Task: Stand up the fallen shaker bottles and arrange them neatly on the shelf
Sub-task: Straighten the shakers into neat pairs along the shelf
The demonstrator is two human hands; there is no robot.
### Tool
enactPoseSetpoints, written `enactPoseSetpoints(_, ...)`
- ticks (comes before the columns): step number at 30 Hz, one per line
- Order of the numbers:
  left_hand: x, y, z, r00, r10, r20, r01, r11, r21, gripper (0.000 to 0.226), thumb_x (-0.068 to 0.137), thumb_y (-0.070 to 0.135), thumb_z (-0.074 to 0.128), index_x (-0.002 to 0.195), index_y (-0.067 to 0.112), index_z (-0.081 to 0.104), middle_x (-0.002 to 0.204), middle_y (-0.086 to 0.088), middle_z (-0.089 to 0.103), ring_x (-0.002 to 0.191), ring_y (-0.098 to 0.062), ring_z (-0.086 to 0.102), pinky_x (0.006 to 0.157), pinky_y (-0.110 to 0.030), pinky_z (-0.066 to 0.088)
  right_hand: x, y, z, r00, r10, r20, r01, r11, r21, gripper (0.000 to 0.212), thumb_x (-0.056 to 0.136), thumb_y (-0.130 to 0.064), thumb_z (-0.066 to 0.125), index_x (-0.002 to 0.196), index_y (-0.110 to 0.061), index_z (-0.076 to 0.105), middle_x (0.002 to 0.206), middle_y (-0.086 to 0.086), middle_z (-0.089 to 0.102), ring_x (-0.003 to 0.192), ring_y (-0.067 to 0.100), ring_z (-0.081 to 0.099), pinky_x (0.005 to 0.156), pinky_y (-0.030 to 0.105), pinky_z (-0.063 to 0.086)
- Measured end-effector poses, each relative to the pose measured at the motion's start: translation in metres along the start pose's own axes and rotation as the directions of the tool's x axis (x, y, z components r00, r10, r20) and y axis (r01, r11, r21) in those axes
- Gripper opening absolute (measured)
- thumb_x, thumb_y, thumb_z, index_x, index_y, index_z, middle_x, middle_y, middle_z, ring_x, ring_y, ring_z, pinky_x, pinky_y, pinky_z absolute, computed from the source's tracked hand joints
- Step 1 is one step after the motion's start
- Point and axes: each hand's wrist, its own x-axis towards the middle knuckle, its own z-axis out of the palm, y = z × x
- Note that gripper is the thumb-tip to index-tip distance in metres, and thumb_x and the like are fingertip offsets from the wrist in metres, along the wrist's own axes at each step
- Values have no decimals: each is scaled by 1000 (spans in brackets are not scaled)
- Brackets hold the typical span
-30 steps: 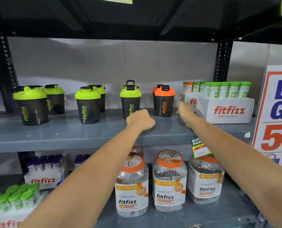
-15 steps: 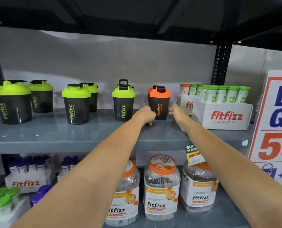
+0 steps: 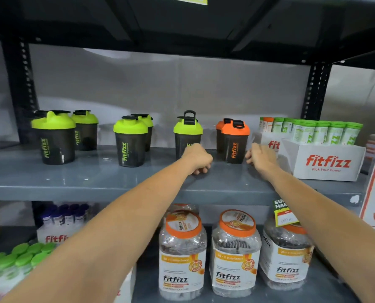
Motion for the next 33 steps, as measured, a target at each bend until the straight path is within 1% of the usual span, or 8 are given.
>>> enactPoseSetpoints(3, -8, -19, -32, 991, -63, -122, 54, 996, -75, 17, 82, 6, 51, 87, -1, 66, 68, -12, 66, 58, -24, 61, 40, -21, 41, -14, -8, 1, 993, -117, 3, 117, 991, -69, 35, 92, -24, 35, 71, -15, 61, 87, 16, 68, 85, 30, 61, 82, 42, 48)
enactPoseSetpoints(5, -10, -30, -48, 979, -91, -181, 69, 990, -125, 9, 81, 7, 51, 76, 3, 58, 61, -11, 63, 57, -25, 62, 43, -24, 46, -24, -22, 10, 992, -123, 26, 122, 991, 50, 31, 91, -23, 37, 78, -13, 63, 91, 16, 67, 87, 30, 60, 82, 42, 46)
enactPoseSetpoints(11, 3, -47, -58, 968, -107, -226, 71, 984, -163, 7, 81, 9, 55, 77, 8, 49, 59, -5, 63, 54, -19, 68, 41, -23, 47, -33, -78, 66, 974, 150, 169, -199, 924, 327, 41, 89, -33, 32, 105, -9, 61, 107, 15, 66, 94, 32, 60, 83, 37, 43)
enactPoseSetpoints(13, 9, -50, -58, 970, -71, -231, 42, 991, -128, 18, 83, 14, 61, 88, 15, 44, 62, -2, 63, 51, -15, 67, 38, -22, 44, -35, -88, 81, 972, 162, 168, -214, 910, 356, 41, 89, -34, 32, 100, -7, 61, 102, 16, 63, 88, 31, 57, 81, 39, 43)
enactPoseSetpoints(17, 20, -55, -57, 971, -10, -238, -5, 998, -66, 28, 83, 24, 70, 97, 26, 46, 62, 0, 66, 52, -15, 69, 41, -21, 43, -37, -89, 97, 973, 153, 175, -209, 902, 377, 42, 87, -34, 31, 96, -6, 61, 110, 23, 64, 103, 37, 59, 99, 51, 45)
enactPoseSetpoints(22, 29, -56, -56, 978, -14, -206, 8, 999, -34, 32, 82, 26, 72, 99, 29, 45, 54, 0, 63, 33, -6, 55, 36, -17, 35, -33, -87, 98, 969, 139, 206, -205, 916, 345, 36, 89, -33, 28, 87, -14, 59, 108, 17, 67, 104, 34, 61, 101, 49, 44)
enactPoseSetpoints(28, 15, -48, -62, 984, -1, -181, -2, 1000, -13, 30, 84, 24, 71, 98, 24, 45, 71, -3, 67, 66, -20, 72, 54, -30, 56, -33, -86, 97, 975, 119, 188, -171, 941, 293, 39, 90, -31, 29, 90, -10, 62, 104, 18, 68, 96, 33, 65, 95, 44, 48)
enactPoseSetpoints(33, -31, -55, -101, 999, 10, -39, -3, 983, 185, 26, 83, 33, 69, 84, 7, 68, 70, -10, 74, 68, -24, 73, 55, -33, 60, -46, -83, 93, 995, -68, 77, 55, 985, 164, 34, 90, -27, 39, 68, -16, 62, 77, 11, 68, 68, 24, 63, 78, 40, 52)
